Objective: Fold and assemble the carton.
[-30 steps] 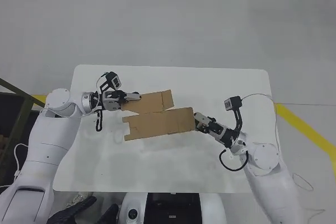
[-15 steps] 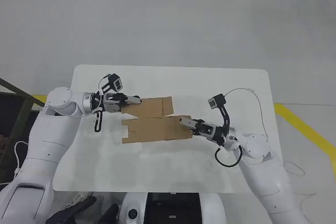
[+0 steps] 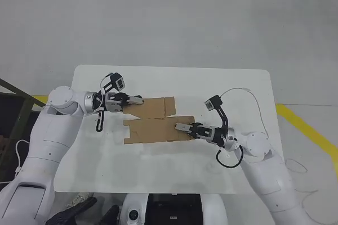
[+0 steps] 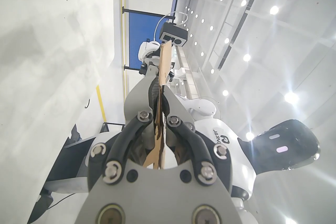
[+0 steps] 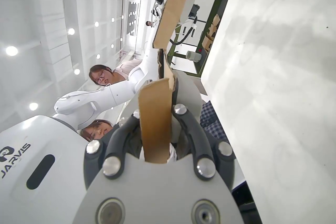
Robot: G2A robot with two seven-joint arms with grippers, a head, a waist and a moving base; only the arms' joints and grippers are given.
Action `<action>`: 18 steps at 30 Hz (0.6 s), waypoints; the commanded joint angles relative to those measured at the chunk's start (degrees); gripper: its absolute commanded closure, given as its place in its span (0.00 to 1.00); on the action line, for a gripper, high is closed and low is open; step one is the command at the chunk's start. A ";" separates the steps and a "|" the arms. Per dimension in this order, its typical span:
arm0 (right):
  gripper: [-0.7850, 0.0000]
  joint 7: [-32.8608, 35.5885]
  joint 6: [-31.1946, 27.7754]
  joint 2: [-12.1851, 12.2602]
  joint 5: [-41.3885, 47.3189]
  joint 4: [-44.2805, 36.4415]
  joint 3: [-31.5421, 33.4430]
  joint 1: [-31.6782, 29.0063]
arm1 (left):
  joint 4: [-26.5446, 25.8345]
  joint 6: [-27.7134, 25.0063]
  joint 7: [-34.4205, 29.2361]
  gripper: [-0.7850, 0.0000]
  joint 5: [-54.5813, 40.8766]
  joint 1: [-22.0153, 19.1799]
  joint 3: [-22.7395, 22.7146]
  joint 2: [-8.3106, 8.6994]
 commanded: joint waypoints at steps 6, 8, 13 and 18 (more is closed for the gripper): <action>1.00 -1.05 -0.23 0.01 1.85 0.68 -0.74 0.39 | -0.11 -1.09 0.62 0.00 -1.29 0.17 -0.05 -0.07; 1.00 -1.60 -0.38 0.03 2.67 0.70 -0.71 0.23 | 0.11 -1.22 1.37 0.00 -2.18 0.28 -0.40 -0.09; 1.00 -2.61 -0.26 0.25 2.88 0.42 -0.35 -0.50 | 0.40 -2.15 4.01 0.00 -5.07 0.78 -2.06 -0.07; 1.00 -3.43 -0.17 0.53 2.56 -0.46 0.01 -1.53 | -0.46 -1.80 4.65 0.00 -6.40 2.03 -3.20 0.11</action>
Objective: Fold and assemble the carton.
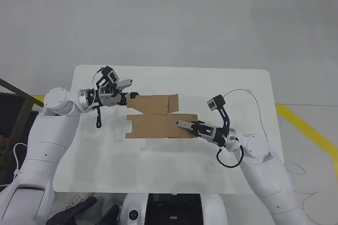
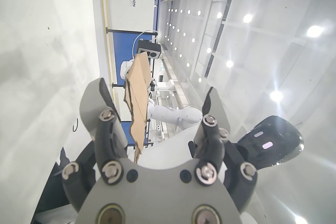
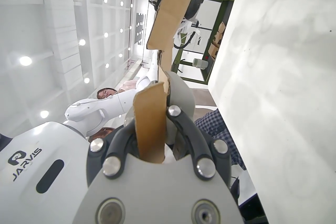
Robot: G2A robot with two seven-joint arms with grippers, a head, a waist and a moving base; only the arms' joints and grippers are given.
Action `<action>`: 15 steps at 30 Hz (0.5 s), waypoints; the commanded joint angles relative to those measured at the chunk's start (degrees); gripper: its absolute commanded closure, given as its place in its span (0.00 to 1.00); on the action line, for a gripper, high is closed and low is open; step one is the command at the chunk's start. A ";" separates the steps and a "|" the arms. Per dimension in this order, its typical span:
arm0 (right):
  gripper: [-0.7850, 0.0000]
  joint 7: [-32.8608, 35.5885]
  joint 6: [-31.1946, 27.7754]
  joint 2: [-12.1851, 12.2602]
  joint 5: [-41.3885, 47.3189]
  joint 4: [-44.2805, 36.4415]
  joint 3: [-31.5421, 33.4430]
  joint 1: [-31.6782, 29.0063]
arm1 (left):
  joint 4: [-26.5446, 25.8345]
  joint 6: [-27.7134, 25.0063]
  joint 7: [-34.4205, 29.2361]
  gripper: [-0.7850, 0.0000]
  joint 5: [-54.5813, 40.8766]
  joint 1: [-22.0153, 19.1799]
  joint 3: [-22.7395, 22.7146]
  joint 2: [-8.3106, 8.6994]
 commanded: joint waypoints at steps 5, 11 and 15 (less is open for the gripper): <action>1.00 -0.97 0.20 0.33 -1.73 -1.06 0.16 -0.97 | -0.01 1.69 0.79 0.00 -0.54 0.96 -1.83 0.44; 1.00 -2.45 0.05 0.68 -3.38 -2.30 0.55 -2.24 | -1.00 3.93 0.19 0.00 -1.83 1.10 -2.29 0.57; 1.00 -3.20 0.12 0.93 -4.91 -3.09 0.72 -3.06 | -1.36 5.45 0.33 0.00 -2.52 1.35 -1.15 0.34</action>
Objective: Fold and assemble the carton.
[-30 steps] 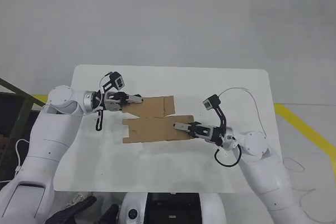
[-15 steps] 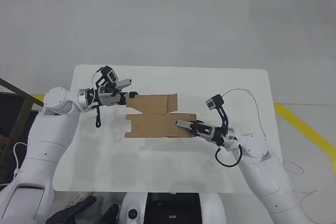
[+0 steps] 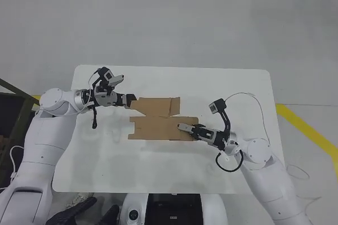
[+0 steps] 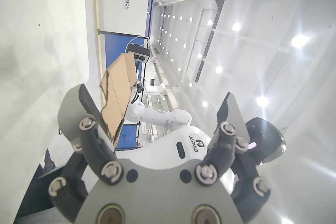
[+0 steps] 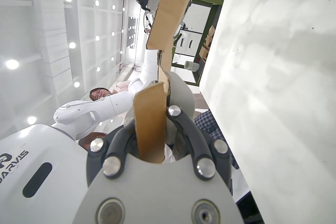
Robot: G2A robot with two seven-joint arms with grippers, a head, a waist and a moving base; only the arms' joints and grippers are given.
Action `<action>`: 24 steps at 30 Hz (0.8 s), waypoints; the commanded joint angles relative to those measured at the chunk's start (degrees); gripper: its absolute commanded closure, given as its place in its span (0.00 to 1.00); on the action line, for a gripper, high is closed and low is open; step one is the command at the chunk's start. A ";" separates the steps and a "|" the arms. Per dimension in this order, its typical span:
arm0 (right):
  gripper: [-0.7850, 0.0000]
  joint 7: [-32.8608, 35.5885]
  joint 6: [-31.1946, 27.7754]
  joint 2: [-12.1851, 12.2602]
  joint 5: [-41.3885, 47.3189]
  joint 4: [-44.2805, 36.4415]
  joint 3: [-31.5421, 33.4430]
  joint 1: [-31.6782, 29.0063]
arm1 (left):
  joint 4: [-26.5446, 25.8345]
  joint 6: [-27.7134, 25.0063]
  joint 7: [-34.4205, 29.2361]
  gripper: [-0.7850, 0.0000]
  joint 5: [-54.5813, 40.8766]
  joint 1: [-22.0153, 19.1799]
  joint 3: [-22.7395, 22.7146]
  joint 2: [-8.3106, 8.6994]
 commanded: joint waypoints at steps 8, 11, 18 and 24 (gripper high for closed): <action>1.00 -0.43 -0.14 0.64 -0.87 -1.65 1.28 -1.73 | 0.46 0.54 1.63 0.00 -0.48 -0.03 1.79 -0.48; 1.00 -0.69 0.12 0.79 -1.97 -1.78 1.18 -1.95 | -0.30 0.49 1.73 0.00 -0.88 -0.22 1.85 -0.55; 1.00 -1.52 0.00 0.93 -2.73 -1.43 0.40 -1.94 | -0.71 0.62 2.73 0.00 -0.70 -0.79 1.67 -0.58; 1.00 -2.21 -0.04 0.94 -2.76 -1.21 -0.57 -1.38 | -1.47 0.52 2.86 0.00 -0.70 -1.12 2.13 -0.72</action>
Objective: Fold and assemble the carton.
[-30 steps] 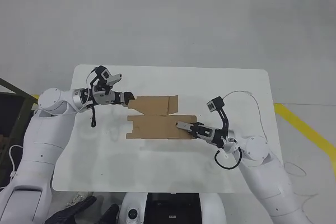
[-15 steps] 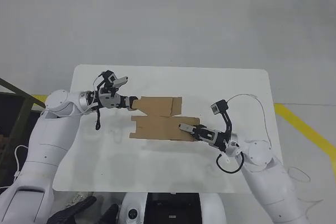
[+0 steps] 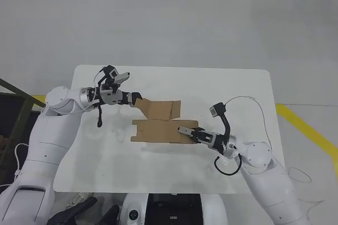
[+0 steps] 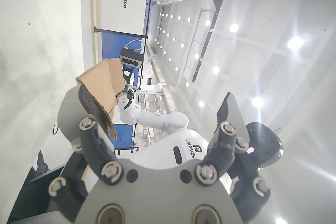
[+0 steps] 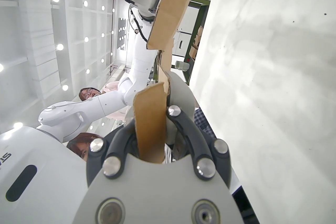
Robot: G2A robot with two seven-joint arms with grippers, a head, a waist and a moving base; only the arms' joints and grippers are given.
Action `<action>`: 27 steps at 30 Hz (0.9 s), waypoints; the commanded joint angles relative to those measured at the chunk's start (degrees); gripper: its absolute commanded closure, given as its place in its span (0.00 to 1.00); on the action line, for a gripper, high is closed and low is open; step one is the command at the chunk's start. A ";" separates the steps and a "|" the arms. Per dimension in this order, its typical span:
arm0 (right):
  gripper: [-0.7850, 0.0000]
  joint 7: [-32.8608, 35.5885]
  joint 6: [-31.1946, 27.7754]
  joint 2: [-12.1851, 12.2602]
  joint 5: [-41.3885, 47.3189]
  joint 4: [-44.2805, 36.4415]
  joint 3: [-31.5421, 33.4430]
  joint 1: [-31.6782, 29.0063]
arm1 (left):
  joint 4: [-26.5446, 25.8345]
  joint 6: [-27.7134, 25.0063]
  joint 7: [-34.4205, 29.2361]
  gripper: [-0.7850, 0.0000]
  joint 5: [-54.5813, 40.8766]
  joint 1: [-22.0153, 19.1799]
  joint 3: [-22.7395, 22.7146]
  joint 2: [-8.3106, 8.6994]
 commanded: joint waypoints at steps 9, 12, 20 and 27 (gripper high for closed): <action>1.00 -0.26 -0.13 0.17 -0.35 -0.18 -0.89 0.59 | -0.78 -0.32 0.68 0.00 1.12 -0.02 0.59 -0.11; 1.00 -0.33 0.00 0.27 -0.35 -0.22 -0.89 0.56 | -1.30 -0.16 0.50 0.00 1.66 0.01 -0.09 0.09; 1.00 -0.59 -0.15 0.38 0.36 -0.92 -1.37 0.96 | -2.16 -0.21 0.33 0.00 3.16 0.62 0.75 0.10; 1.00 -0.43 -0.17 0.58 0.73 -0.86 -1.21 1.32 | -2.24 -1.33 -0.19 0.00 5.68 0.20 1.73 0.08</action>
